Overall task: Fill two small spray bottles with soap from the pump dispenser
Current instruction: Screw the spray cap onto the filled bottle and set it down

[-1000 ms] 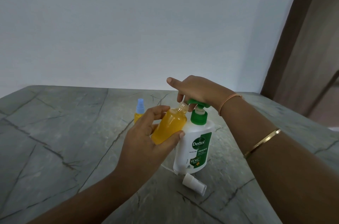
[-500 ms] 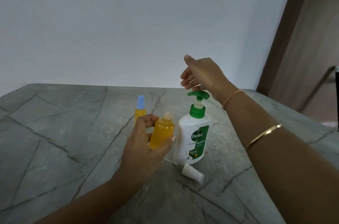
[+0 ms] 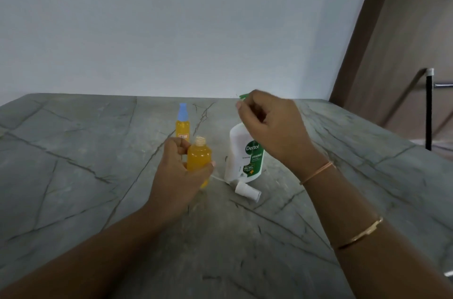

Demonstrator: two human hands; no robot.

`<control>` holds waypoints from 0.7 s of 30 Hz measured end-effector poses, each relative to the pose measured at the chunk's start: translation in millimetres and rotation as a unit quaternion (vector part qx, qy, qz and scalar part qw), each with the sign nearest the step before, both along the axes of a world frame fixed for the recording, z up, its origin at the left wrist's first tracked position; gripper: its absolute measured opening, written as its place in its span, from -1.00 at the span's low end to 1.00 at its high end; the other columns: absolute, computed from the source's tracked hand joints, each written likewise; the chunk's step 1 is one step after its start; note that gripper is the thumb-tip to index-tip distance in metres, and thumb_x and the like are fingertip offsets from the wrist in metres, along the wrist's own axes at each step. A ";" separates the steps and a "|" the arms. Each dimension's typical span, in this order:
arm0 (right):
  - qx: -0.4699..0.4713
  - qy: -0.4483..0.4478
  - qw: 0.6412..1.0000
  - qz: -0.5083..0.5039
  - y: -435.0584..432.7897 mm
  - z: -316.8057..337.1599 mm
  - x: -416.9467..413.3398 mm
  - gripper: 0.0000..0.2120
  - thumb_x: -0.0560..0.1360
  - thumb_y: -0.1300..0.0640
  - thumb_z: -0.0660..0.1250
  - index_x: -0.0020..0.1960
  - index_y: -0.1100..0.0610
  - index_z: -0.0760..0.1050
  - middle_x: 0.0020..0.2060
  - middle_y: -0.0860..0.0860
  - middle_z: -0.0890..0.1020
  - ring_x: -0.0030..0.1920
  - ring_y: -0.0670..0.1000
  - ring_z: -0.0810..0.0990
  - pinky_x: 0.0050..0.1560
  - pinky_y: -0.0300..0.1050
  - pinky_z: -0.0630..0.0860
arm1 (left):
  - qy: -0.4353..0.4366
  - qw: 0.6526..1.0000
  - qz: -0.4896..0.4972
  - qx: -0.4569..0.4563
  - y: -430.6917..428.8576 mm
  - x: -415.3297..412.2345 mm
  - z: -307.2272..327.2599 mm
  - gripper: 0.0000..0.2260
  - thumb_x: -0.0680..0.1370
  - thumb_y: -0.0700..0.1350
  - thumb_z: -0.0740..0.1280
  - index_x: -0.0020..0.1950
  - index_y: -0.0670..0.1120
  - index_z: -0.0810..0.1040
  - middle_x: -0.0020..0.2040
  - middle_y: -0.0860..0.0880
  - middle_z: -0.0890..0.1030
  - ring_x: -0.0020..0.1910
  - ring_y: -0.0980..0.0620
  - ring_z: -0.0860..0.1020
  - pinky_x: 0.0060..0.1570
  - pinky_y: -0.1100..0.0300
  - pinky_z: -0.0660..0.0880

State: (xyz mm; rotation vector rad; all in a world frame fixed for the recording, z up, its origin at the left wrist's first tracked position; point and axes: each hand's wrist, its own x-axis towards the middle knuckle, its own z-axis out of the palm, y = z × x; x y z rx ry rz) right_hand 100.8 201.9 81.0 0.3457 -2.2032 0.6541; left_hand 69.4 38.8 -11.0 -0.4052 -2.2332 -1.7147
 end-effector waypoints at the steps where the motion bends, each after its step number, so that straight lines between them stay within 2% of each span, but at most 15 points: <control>1: 0.023 -0.066 0.997 0.022 1.6 -3.1 4.9 -0.76 0.54 0.03 0.28 -0.26 0.11 0.49 -0.45 -0.03 0.51 -0.45 -0.04 0.44 -0.36 -0.15 0.41 | -0.001 1.000 -0.001 -0.004 -0.8 0.0 -0.6 -0.60 0.37 -0.08 0.48 -0.04 0.10 0.26 -0.09 0.19 0.42 -0.14 0.13 0.52 -0.17 0.12 0.54; 4: 0.130 -0.230 0.964 0.013 4.4 -15.0 12.6 -0.79 0.51 -0.05 0.31 -0.19 0.08 0.53 -0.32 -0.06 0.58 -0.33 -0.09 0.50 -0.24 -0.16 0.47 | -0.011 1.000 0.002 -0.020 -1.7 -1.8 -3.5 -0.57 0.37 -0.08 0.48 0.02 0.02 0.26 -0.12 0.18 0.38 -0.16 0.20 0.44 -0.18 0.18 0.48; 8: 0.232 -0.325 0.916 -0.035 -0.2 -30.8 19.7 -0.80 0.48 -0.10 0.32 -0.05 0.03 0.52 -0.08 -0.06 0.60 -0.12 -0.07 0.53 -0.08 -0.16 0.49 | -0.022 0.999 -0.001 -0.042 -2.7 -4.3 -4.5 -0.54 0.36 -0.08 0.50 0.04 -0.01 0.25 -0.12 0.20 0.35 -0.17 0.23 0.40 -0.15 0.17 0.46; 13: 0.277 -0.339 0.894 -0.100 -8.3 -47.8 23.8 -0.75 0.49 -0.03 0.27 0.11 0.04 0.45 0.06 0.01 0.54 0.01 0.05 0.51 -0.13 -0.14 0.35 | -0.018 0.999 0.001 -0.050 -6.5 -4.7 -5.6 -0.52 0.34 -0.05 0.51 0.06 -0.03 0.26 -0.10 0.19 0.35 -0.05 0.06 0.44 -0.06 0.08 0.49; 19: 0.221 -0.318 0.915 -0.113 -11.4 -58.6 18.7 -0.80 0.47 0.07 0.23 0.08 0.08 0.44 0.02 0.07 0.56 -0.03 0.09 0.52 -0.16 -0.16 0.34 | -0.014 0.998 0.004 -0.061 -8.1 -5.6 -8.0 -0.49 0.31 -0.02 0.52 0.06 -0.01 0.26 -0.02 0.06 0.41 -0.03 0.04 0.47 -0.08 0.09 0.49; 21: 0.178 -0.312 0.928 -0.101 -12.4 -51.5 18.6 -0.79 0.47 0.05 0.24 0.08 0.08 0.44 -0.03 0.06 0.56 -0.08 0.07 0.51 -0.18 -0.17 0.35 | -0.017 0.998 0.004 -0.059 -8.5 -6.5 -8.4 -0.49 0.31 -0.02 0.53 0.05 -0.01 0.27 -0.06 0.10 0.40 -0.07 0.07 0.48 -0.12 0.12 0.51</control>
